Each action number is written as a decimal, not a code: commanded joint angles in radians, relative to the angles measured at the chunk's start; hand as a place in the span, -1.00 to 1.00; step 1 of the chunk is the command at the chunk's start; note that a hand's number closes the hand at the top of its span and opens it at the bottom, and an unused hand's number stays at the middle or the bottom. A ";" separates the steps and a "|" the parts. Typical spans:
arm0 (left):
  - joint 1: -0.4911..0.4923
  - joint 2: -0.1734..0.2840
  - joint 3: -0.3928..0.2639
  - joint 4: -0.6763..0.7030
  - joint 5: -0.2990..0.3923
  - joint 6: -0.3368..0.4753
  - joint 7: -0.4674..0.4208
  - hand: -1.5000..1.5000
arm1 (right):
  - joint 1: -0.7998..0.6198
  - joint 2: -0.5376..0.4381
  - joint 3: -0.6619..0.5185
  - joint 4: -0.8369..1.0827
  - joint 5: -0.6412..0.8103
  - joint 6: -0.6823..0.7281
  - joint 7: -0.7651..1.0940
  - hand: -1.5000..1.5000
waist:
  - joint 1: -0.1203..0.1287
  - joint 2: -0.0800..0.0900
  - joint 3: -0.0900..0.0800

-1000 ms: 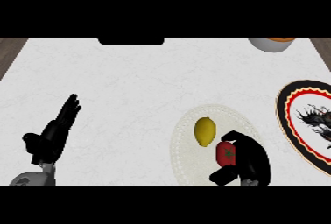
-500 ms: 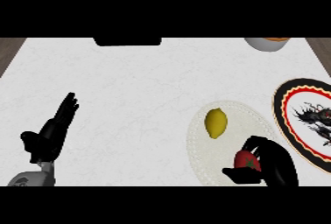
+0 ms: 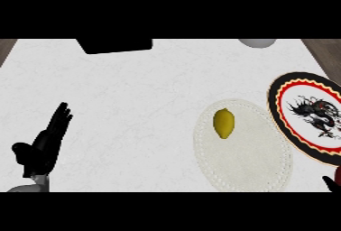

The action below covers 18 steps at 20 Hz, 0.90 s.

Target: Pick the tomato from the placemat and place it in the plate

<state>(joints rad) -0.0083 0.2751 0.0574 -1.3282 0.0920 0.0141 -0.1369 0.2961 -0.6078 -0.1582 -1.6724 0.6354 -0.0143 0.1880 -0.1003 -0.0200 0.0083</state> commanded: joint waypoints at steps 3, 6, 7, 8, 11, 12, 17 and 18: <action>0.021 -0.015 0.000 -0.013 0.005 0.007 -0.012 0.00 | 0.074 -0.178 -0.287 0.147 -0.238 0.022 -0.390 1.00 | -0.004 -0.002 0.000; 0.028 0.032 0.018 -0.025 0.014 -0.029 -0.002 0.00 | 0.113 -0.244 -0.438 0.236 -0.348 0.060 -0.585 1.00 | 0.012 0.001 -0.003; 0.020 0.000 -0.009 -0.028 0.004 -0.019 -0.010 0.00 | 0.096 -0.280 -0.492 0.294 -0.384 0.086 -0.626 1.00 | 0.024 0.005 -0.003; -0.011 0.009 0.004 -0.021 0.020 -0.026 0.016 0.00 | 0.111 -0.265 -0.516 0.341 -0.398 0.072 -0.718 1.00 | 0.024 0.007 -0.002; -0.006 -0.001 -0.024 -0.035 -0.012 -0.015 0.016 0.00 | 0.084 -0.316 -0.653 0.454 -0.498 0.123 -0.840 1.00 | 0.054 0.011 -0.004; -0.044 0.005 -0.023 -0.028 -0.009 -0.019 0.040 0.00 | 0.091 -0.338 -0.679 0.520 -0.493 0.128 -0.907 1.00 | 0.058 0.014 -0.004; -0.046 -0.006 -0.019 0.021 -0.014 -0.045 -0.013 0.00 | 0.040 -0.462 -0.737 0.746 -0.522 0.264 -1.037 1.00 | 0.093 0.020 -0.007; -0.061 -0.001 -0.019 -0.005 -0.021 -0.041 0.010 0.00 | 0.015 -0.464 -0.733 0.775 -0.511 0.259 -1.050 1.00 | 0.097 0.020 -0.007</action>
<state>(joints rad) -0.0347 0.2712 0.0343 -1.3410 0.0773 -0.0186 -0.1364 0.3537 -0.9996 -0.8472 -1.0428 0.1427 0.1809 -0.7603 -0.0218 -0.0038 0.0019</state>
